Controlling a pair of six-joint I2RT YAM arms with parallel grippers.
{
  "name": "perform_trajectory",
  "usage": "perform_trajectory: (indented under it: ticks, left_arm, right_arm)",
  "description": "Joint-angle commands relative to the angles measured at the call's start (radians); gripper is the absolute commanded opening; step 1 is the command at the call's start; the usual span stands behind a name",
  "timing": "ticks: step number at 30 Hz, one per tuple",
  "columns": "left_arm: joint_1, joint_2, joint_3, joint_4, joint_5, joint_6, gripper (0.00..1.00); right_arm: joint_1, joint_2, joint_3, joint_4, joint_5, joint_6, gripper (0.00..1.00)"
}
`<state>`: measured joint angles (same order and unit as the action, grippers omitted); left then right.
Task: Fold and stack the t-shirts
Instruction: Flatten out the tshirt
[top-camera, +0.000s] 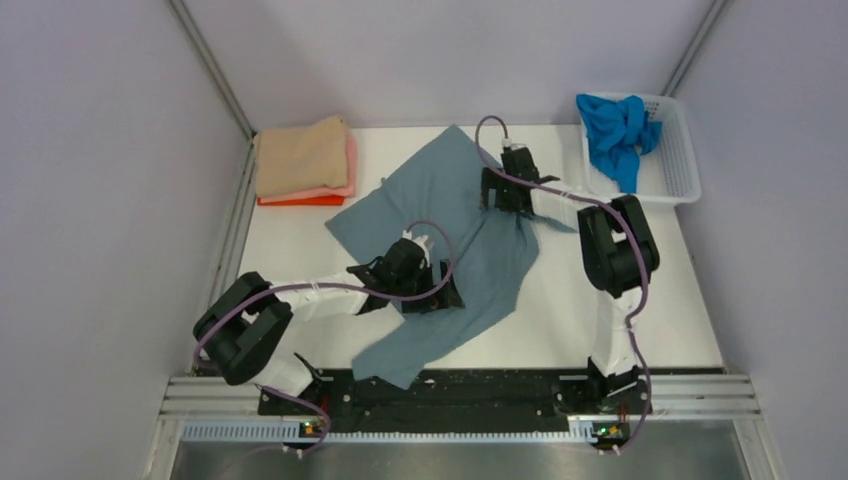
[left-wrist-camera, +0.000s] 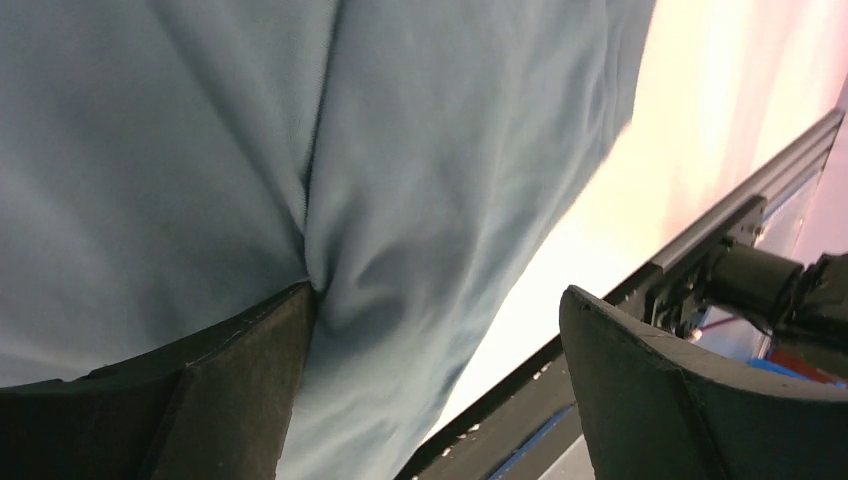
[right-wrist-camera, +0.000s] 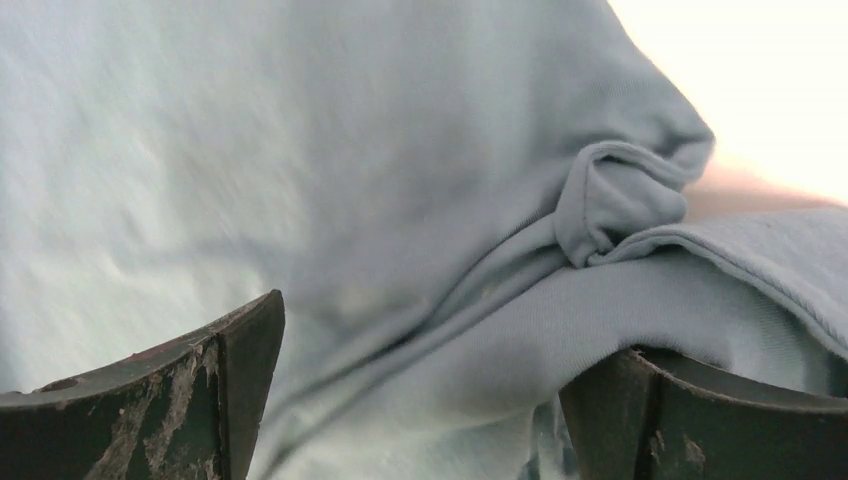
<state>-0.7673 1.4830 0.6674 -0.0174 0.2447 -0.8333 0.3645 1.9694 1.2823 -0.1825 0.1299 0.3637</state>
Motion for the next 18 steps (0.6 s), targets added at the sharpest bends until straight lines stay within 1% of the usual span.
perform_trajectory:
  ticks: [1, 4, 7, 9, 12, 15, 17, 18]
  left_arm:
    - [-0.086, 0.111, 0.043, -0.044, 0.055, -0.023, 0.97]
    - [-0.116, 0.249, 0.197, -0.026, 0.070, 0.027, 0.97]
    - [-0.117, 0.400, 0.373, -0.017, 0.055, 0.046, 0.97]
    - [-0.116, 0.487, 0.483, 0.005, 0.064, 0.047, 0.97]
    - [-0.108, 0.580, 0.603, 0.058, 0.042, 0.035, 0.97]
    - [-0.080, 0.617, 0.700, -0.015, 0.030, 0.044, 0.97]
    - [-0.072, 0.555, 0.699, -0.073, -0.011, 0.077, 0.97]
    - [-0.073, 0.504, 0.682, -0.101, -0.038, 0.100, 0.97]
  right_arm:
    - [0.028, 0.207, 0.242, 0.011, -0.179, -0.091, 0.97]
    - [0.043, 0.309, 0.413, -0.008, -0.263, -0.129, 0.97]
    - [0.046, 0.404, 0.570, -0.031, -0.320, -0.169, 0.97]
    - [0.046, 0.456, 0.667, -0.055, -0.306, -0.194, 0.98]
    - [0.044, 0.527, 0.809, -0.084, -0.288, -0.251, 0.99]
    - [0.037, 0.581, 0.948, -0.150, -0.245, -0.301, 0.99]
    - [0.023, 0.571, 1.017, -0.193, -0.200, -0.322, 0.99]
    - [0.013, 0.546, 1.022, -0.202, -0.147, -0.309, 0.99]
